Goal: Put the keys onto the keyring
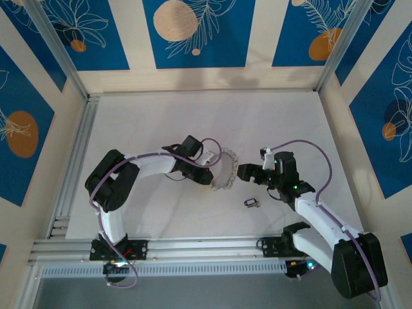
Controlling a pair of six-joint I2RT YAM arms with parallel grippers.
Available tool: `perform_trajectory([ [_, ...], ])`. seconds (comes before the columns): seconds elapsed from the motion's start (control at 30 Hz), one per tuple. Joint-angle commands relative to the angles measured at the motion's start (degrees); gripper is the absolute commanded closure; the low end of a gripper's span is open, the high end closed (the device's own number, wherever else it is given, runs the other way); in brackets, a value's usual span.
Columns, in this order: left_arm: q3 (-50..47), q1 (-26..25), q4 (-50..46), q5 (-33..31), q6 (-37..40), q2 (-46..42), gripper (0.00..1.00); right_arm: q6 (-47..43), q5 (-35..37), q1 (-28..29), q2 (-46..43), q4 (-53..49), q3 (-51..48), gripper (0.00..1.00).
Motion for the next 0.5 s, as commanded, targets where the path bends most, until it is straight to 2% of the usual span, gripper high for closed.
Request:
perform_trajectory([
  [0.0,0.45,-0.77,-2.02,1.25,1.43,1.63,0.79,-1.72,0.44,-0.19,-0.77,-1.57,1.91,0.13],
  [0.27,1.23,-1.69,-2.36,-0.66,1.56,3.01,0.80,-2.19,-0.85,-1.70,-3.63,-2.65,1.62,0.13],
  [0.47,2.08,-2.29,-2.70,-1.19,1.53,3.02,0.89,-2.46,-1.69,-3.11,-4.75,-3.83,1.80,0.13],
])
